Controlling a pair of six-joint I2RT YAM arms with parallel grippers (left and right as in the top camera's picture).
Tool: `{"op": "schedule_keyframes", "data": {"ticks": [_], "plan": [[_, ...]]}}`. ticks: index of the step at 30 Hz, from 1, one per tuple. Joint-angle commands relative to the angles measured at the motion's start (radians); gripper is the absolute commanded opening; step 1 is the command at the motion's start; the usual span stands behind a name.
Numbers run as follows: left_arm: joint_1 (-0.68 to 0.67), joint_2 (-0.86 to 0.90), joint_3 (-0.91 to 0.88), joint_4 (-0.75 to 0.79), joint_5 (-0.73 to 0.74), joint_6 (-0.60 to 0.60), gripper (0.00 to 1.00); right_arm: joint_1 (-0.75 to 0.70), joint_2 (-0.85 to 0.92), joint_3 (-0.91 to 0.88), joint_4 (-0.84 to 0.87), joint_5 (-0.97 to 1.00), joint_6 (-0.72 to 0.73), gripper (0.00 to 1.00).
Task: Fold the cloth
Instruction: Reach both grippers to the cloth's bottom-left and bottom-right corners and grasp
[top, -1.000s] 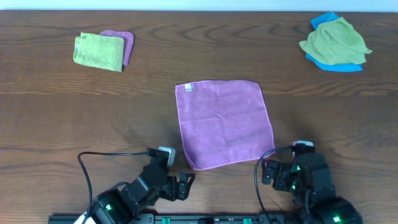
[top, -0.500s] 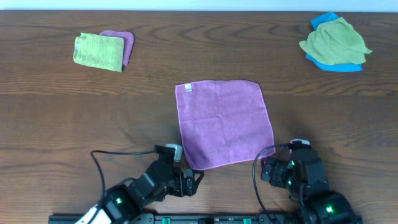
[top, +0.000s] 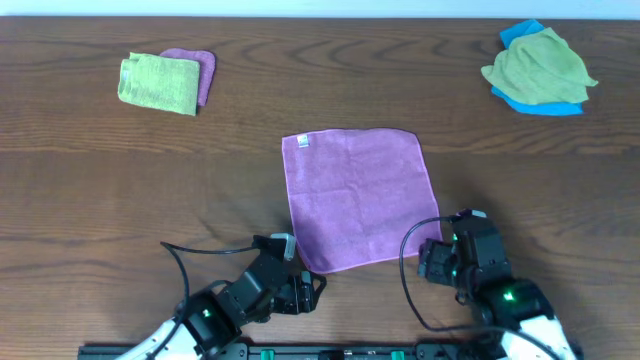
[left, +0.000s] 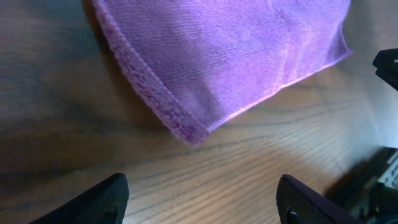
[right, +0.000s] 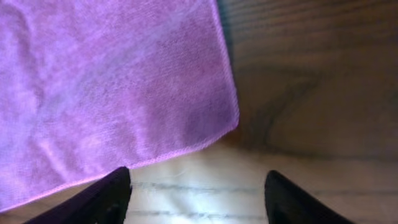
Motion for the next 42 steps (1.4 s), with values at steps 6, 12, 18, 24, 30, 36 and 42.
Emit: {"op": "schedule_keyframes", "data": {"ticks": [6,12,18,24,30,36,42], "plan": [[-0.003,0.126,-0.005,0.169,-0.039,-0.005,0.76,-0.058,0.091,-0.003,0.067,-0.025,-0.051,0.65],[-0.003,0.223,-0.004,0.266,-0.014,-0.014,0.72,-0.101,0.091,-0.003,0.059,-0.029,-0.089,0.61],[-0.003,0.254,-0.004,0.295,0.005,-0.014,0.66,-0.154,0.122,-0.003,0.068,-0.059,-0.116,0.59],[-0.002,0.254,-0.004,0.295,-0.007,-0.013,0.63,-0.175,0.220,-0.003,0.147,-0.142,-0.128,0.56],[-0.002,0.258,-0.004,0.294,-0.022,-0.013,0.62,-0.175,0.304,-0.003,0.217,-0.160,-0.128,0.49],[-0.002,0.258,-0.004,0.293,-0.023,-0.013,0.62,-0.175,0.374,-0.003,0.269,-0.160,-0.128,0.42],[-0.001,0.258,-0.004,0.271,-0.052,-0.013,0.39,-0.175,0.405,-0.003,0.272,-0.193,-0.124,0.15]]}}
